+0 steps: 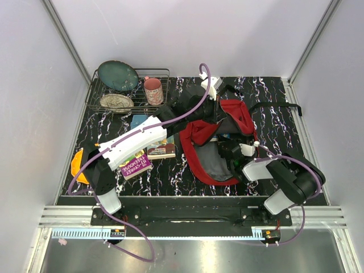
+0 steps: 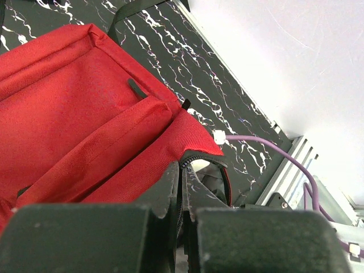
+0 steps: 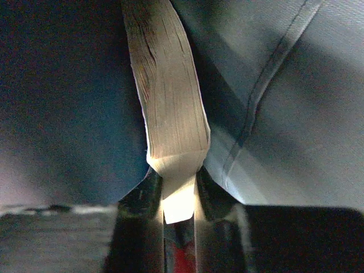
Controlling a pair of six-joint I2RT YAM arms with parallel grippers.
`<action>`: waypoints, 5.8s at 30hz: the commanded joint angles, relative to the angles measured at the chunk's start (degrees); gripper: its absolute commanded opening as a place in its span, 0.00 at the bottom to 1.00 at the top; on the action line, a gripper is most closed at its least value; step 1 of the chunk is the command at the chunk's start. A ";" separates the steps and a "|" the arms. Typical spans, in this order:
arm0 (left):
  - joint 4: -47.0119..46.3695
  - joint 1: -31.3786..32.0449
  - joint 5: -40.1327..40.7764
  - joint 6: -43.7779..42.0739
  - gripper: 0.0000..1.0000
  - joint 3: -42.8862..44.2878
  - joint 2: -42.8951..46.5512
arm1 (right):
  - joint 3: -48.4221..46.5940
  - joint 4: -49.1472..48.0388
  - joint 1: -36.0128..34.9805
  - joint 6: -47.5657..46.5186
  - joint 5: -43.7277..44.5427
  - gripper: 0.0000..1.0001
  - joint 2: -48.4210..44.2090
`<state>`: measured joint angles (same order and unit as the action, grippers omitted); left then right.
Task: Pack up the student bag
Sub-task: Place the book in the student bag, then pick up the book from the center of the board.
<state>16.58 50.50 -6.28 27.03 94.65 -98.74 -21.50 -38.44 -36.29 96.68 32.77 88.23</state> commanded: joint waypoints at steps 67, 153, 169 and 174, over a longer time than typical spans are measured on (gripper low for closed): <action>-1.11 -36.96 -4.43 2.33 0.81 -42.53 16.75 | -26.31 34.84 -1.06 -40.87 -52.19 0.66 -14.68; -9.63 -38.28 -29.21 3.38 0.00 -44.99 34.39 | -35.55 18.33 -0.01 -36.84 -55.71 0.84 12.85; -37.92 -38.37 -43.19 18.14 0.00 -54.39 37.57 | -26.50 -7.17 -0.01 -24.53 -61.87 0.83 7.93; -42.33 -38.28 -43.81 20.61 0.00 -55.36 37.83 | -24.82 -11.47 -0.01 -23.83 -61.87 0.72 7.49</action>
<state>-9.54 11.49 -42.44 42.33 38.39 -63.05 -46.87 -39.79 -35.44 70.61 -26.46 98.52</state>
